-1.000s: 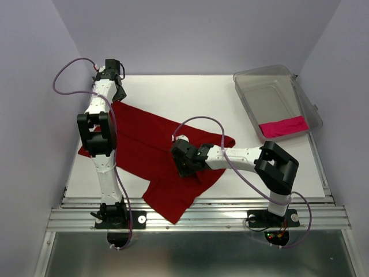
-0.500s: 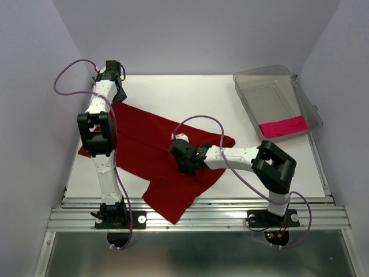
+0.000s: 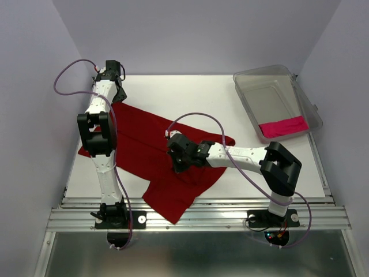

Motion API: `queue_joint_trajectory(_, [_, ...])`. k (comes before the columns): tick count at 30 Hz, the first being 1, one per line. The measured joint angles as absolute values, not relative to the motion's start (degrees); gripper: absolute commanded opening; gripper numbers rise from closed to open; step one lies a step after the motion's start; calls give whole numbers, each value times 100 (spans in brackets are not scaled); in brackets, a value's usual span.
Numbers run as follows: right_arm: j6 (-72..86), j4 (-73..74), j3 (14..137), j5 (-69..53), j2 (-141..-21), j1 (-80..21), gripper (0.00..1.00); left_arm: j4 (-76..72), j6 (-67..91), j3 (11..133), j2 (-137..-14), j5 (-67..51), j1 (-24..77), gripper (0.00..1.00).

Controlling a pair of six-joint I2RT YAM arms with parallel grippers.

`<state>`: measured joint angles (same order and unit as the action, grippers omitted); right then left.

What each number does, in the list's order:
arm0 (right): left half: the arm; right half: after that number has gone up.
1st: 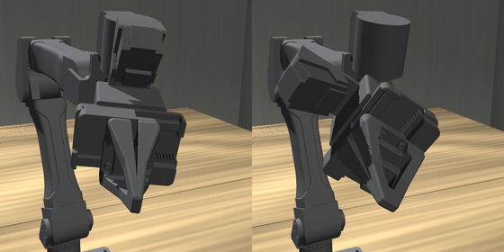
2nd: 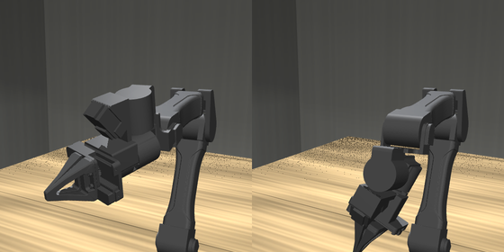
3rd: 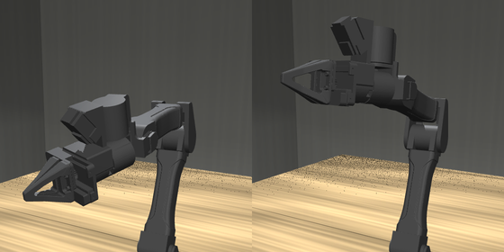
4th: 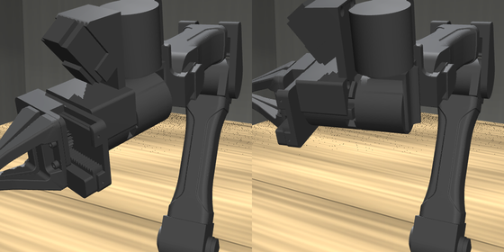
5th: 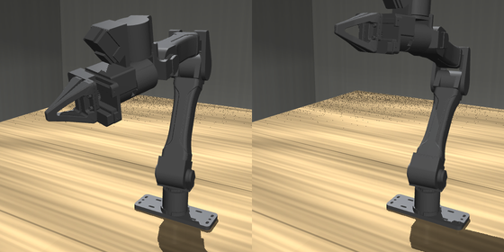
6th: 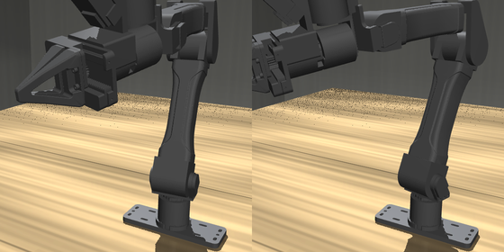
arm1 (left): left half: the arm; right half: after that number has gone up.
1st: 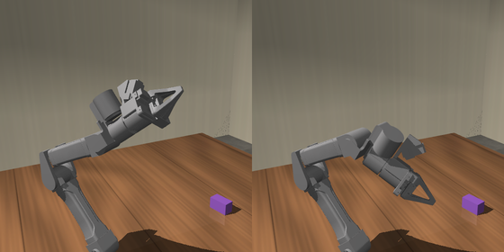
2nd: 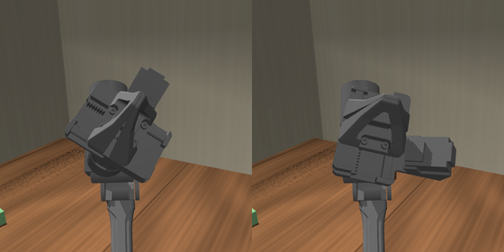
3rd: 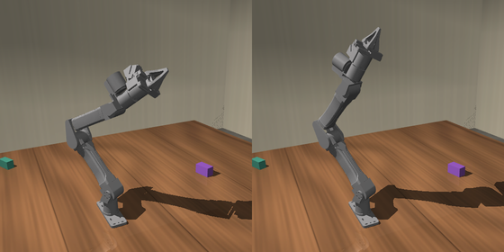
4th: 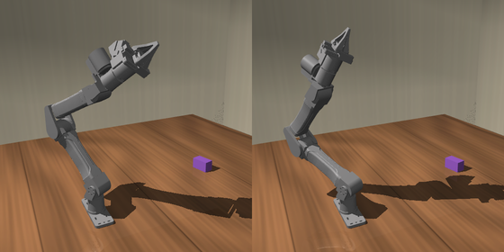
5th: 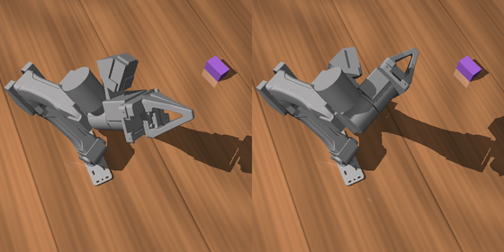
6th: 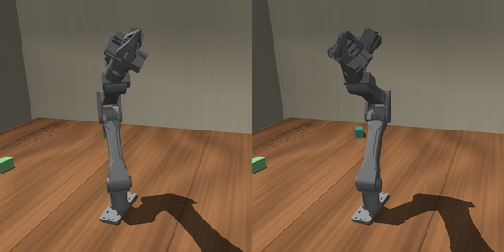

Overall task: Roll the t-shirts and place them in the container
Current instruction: Fold the T-shirt at the center of the board.

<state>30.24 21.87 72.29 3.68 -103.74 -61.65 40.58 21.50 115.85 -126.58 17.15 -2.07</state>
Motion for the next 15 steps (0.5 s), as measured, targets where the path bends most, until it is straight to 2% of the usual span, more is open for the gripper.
queue_joint_trajectory(3, [2978, 2239, 7369, 104, -10374, -6165, 1, 4060, 2150, 11585, -12658, 1693, -207, 56])
queue_joint_trajectory(5, [2969, 2246, 7435, -12, -10374, -6163, 26, 4058, 2150, 11585, -12658, 1675, -207, 56])
queue_joint_trajectory(6, [2969, 2257, 7459, -49, -10374, -6163, 35, 4060, 2147, 11585, -12658, 1669, -207, 56])
queue_joint_trajectory(8, [2941, 2281, 7472, -71, -10374, -6165, 41, 4060, 2143, 11585, -12658, 1653, -207, 56])
queue_joint_trajectory(11, [2947, 2381, 7472, -27, -10374, -6165, 40, 4062, 2128, 11585, -12658, 1636, -207, 56])
queue_joint_trajectory(15, [2945, 2576, 7454, 266, -10278, -6143, 34, 4062, 2117, 11585, -12658, 1608, -207, 56])
